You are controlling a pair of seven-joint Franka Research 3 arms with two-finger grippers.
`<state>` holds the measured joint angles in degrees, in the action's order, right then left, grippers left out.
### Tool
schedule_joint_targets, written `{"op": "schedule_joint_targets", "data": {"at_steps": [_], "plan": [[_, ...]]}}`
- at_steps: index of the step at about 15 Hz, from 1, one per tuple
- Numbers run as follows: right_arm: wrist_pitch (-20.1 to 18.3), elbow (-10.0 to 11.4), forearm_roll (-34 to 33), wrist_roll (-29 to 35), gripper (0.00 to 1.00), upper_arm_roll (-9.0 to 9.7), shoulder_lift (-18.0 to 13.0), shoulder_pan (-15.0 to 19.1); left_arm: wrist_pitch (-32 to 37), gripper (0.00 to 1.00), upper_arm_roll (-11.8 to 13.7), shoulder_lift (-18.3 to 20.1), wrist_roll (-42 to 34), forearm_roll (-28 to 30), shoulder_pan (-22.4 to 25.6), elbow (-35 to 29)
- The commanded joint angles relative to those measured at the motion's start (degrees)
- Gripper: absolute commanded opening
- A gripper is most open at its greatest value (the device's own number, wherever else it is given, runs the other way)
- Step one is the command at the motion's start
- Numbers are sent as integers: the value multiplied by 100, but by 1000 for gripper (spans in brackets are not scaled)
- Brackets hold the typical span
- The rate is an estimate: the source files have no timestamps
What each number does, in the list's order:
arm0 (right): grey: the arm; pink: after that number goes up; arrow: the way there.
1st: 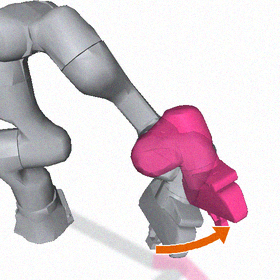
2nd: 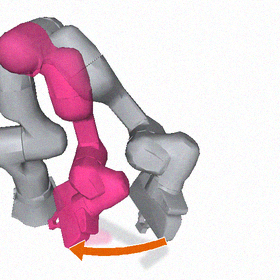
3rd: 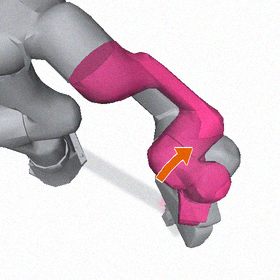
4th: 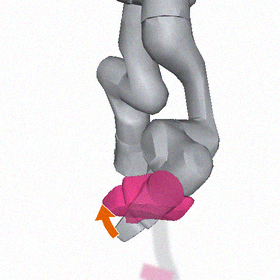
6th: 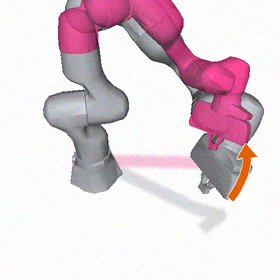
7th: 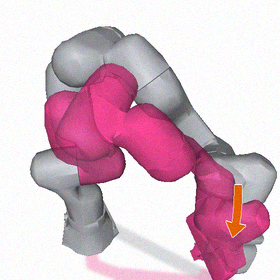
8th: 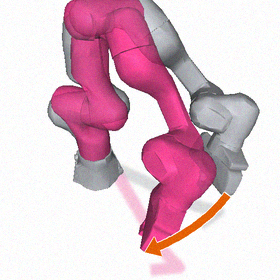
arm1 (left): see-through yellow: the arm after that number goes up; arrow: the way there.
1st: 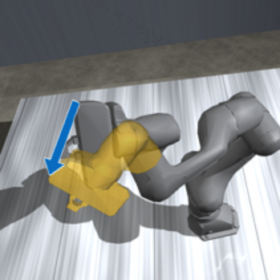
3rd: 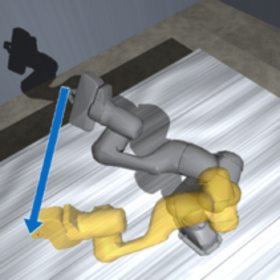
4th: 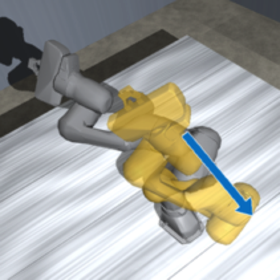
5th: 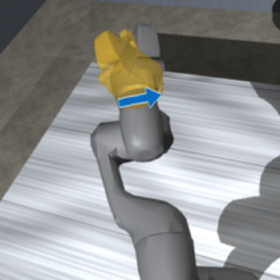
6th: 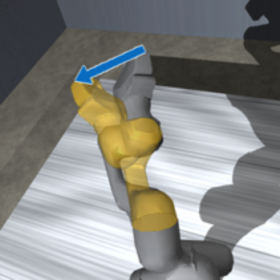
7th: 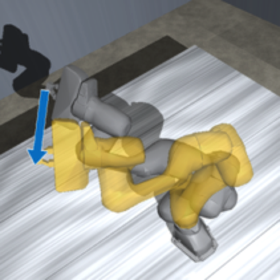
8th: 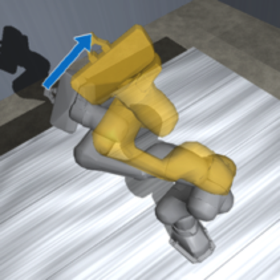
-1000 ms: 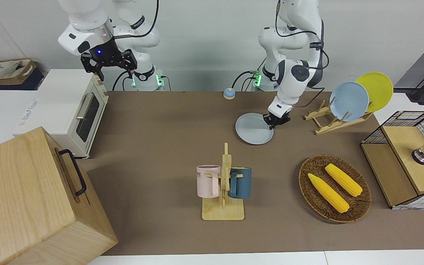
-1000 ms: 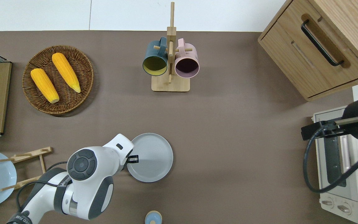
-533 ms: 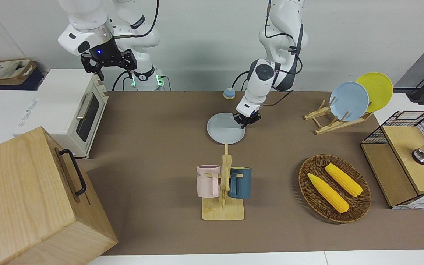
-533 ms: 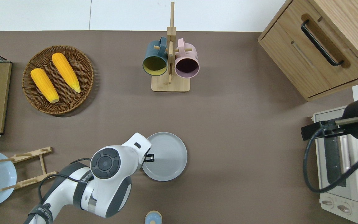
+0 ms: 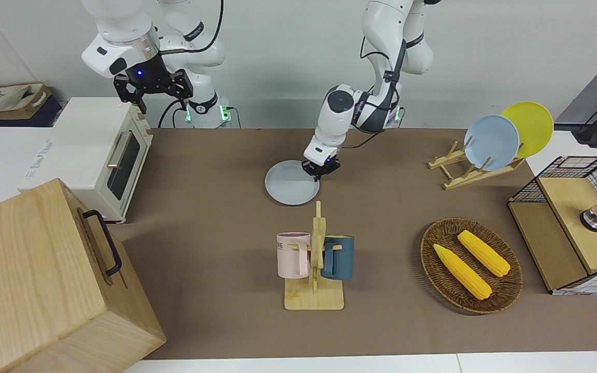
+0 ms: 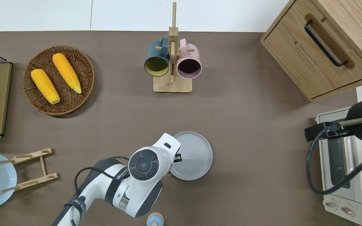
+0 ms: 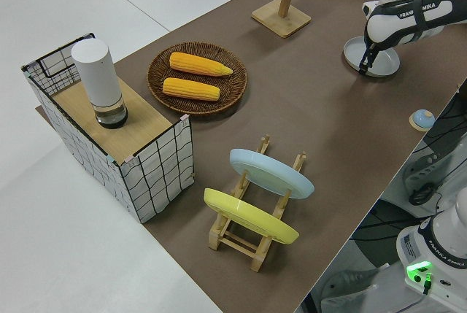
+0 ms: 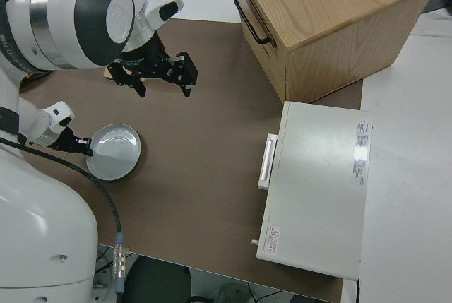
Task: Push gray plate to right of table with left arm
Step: 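Push the gray plate with the left gripper toward the toaster oven side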
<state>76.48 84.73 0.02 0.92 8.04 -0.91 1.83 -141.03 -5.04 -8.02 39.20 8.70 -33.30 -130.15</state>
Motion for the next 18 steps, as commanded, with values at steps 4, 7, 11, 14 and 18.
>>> {"op": "schedule_joint_targets", "data": {"at_steps": [4, 7, 11, 14, 18], "plan": [[-89, -53, 25, 66, 983, 92, -14, 115, -83, 0, 47, -858, 869, 0, -589, 771], [-89, -53, 25, 66, 983, 92, -14, 107, -74, 0, 47, -1166, 1273, -9, -862, 1123], [-89, -53, 25, 75, 983, 92, -14, 107, -65, 0, 47, -1570, 1888, -316, -1108, 1623], [-89, -53, 25, 75, 983, 92, -14, 107, -39, 0, 47, -1790, 2083, -352, -1240, 1940], [-89, -53, 25, 75, 983, 92, -14, 107, -30, 0, 56, -1896, 2083, -343, -1328, 2055]]}}
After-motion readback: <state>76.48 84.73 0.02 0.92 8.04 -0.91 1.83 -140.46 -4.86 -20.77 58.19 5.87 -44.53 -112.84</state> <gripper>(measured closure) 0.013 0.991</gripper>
